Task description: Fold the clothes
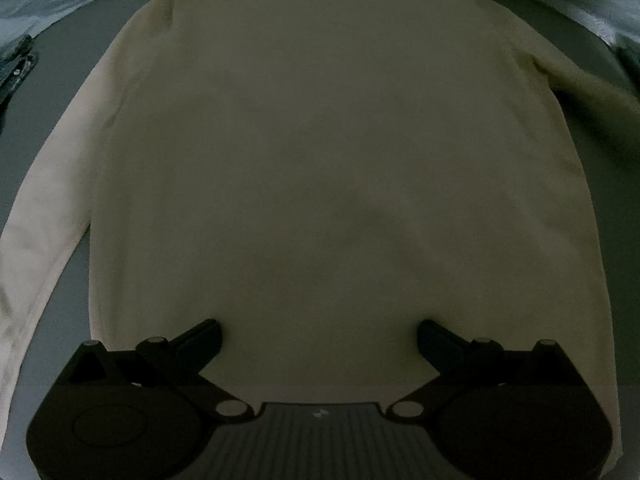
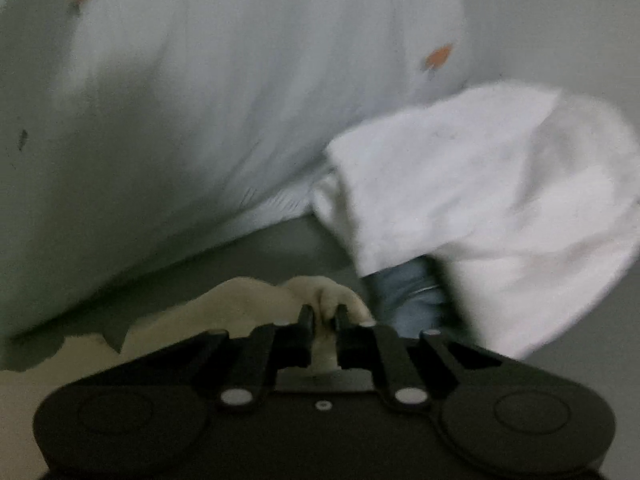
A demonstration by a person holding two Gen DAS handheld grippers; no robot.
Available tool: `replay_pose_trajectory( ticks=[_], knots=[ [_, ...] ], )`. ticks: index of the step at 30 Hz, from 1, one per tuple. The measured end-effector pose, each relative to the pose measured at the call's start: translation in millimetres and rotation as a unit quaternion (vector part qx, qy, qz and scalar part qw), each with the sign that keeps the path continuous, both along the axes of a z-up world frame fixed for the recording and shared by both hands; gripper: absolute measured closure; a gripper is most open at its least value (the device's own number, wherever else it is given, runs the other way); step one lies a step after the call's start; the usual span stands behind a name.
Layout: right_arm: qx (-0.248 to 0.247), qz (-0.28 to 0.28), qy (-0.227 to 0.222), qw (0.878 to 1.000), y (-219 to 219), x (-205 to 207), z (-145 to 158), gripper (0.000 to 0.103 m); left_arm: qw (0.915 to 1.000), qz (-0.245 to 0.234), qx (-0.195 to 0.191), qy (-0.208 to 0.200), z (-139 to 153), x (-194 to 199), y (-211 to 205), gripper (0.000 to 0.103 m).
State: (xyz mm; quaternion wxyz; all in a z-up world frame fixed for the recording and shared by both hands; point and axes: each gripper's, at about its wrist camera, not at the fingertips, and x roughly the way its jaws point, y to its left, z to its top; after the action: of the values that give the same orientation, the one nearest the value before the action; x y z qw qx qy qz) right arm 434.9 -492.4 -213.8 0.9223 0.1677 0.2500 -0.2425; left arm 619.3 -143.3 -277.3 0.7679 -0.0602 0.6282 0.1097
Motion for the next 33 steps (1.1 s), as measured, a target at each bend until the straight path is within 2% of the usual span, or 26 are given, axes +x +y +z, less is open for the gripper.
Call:
replay_pose_trajectory(
  ticks=[2,5,6,9,12,13,17,19,22,25,29,30,33],
  knots=[
    [-0.031,-0.020,0.014,0.999,18,-23,17,0.092,1.0000,-0.001,0.001,-0.002,0,4,1,0.000],
    [-0.051,-0.026,0.070,0.996,39,-37,11,0.090,1.0000,-0.002,0.002,-0.005,0,10,3,0.000],
    [-0.055,-0.017,0.092,0.994,44,-38,2,0.090,1.0000,-0.003,0.002,-0.007,0,12,3,0.000],
    [-0.035,-0.008,0.142,0.989,46,-40,-29,0.077,0.9998,-0.008,0.005,-0.015,0,16,4,0.000],
    [0.002,-0.036,0.132,0.991,38,-59,-36,0.064,0.9995,-0.011,0.009,-0.030,0,17,2,0.000],
    [0.003,-0.047,0.124,0.991,35,-64,-35,0.057,0.9993,-0.011,0.010,-0.033,0,18,1,0.000],
    [-0.014,-0.086,0.098,0.991,23,-78,-32,0.044,0.9991,-0.011,0.012,-0.040,-4,10,-4,0.000],
    [-0.023,-0.104,0.110,0.988,14,-77,-38,0.042,0.9990,-0.012,0.012,-0.042,-6,9,5,0.000],
    [0.000,-0.129,0.119,0.985,-7,-80,-49,0.042,0.9986,-0.011,0.015,-0.049,-17,-20,-21,0.000],
    [0.017,-0.116,0.136,0.984,-16,-82,-63,0.042,0.9981,-0.009,0.018,-0.058,-24,-33,-38,0.000],
    [0.011,-0.094,0.143,0.985,-13,-84,-73,0.041,0.9978,-0.010,0.019,-0.063,-16,-71,-21,0.000],
    [0.008,-0.088,0.141,0.986,-11,-84,-73,0.044,0.9977,-0.011,0.019,-0.064,-15,-77,-22,0.000],
    [0.011,-0.064,0.135,0.989,-11,-83,-70,0.077,0.9973,-0.012,0.022,-0.069,-4,-102,-40,0.000]
  ],
)
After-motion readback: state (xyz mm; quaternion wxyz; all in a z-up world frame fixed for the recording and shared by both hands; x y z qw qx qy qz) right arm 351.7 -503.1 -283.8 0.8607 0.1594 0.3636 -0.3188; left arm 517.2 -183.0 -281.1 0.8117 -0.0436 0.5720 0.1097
